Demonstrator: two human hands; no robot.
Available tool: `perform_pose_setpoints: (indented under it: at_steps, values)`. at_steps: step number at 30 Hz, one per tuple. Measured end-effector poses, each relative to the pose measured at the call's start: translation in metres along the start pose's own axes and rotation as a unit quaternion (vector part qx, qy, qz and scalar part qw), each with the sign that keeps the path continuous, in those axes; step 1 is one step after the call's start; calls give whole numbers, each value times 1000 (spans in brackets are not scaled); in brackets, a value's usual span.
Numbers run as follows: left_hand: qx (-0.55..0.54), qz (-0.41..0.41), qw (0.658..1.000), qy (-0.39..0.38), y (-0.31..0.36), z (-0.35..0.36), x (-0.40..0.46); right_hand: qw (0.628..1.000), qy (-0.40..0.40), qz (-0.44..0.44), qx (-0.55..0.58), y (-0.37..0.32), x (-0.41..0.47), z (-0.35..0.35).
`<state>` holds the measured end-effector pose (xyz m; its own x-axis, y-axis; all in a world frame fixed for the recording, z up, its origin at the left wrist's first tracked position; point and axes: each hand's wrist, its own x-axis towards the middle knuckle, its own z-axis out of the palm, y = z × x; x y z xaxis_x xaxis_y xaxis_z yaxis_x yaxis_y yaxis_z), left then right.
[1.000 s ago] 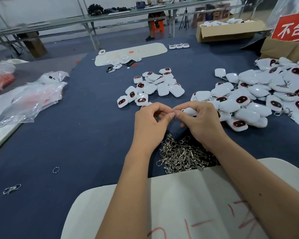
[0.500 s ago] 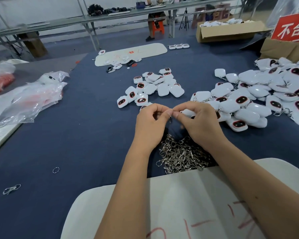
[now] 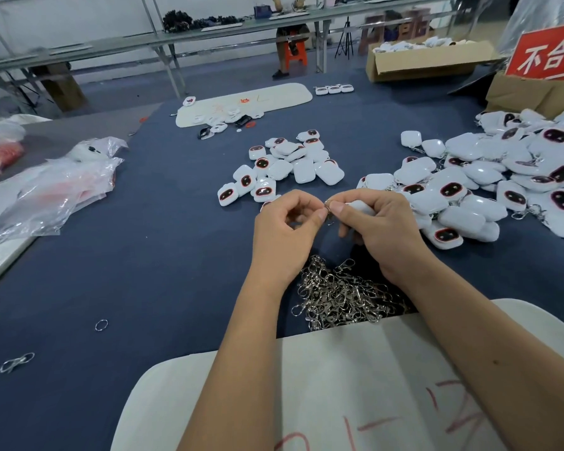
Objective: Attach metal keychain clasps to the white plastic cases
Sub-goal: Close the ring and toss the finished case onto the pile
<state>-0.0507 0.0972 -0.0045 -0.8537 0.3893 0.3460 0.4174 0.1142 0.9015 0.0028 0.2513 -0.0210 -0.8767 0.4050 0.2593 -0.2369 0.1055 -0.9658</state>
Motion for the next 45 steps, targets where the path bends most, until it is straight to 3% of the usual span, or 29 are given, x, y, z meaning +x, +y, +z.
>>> perform_pose_setpoints:
  at_steps: [20,32,45]
  values:
    - [-34,-16,999,-14,1,3,1,999,0,-7,-32,1,1,1]
    - [121,44,992,10,-1,7,-3,987,14,-79,-137,-8,-7,4]
    - [159,71,984,32,1,10,-5,948,55,-176,-259,-15,-11,10]
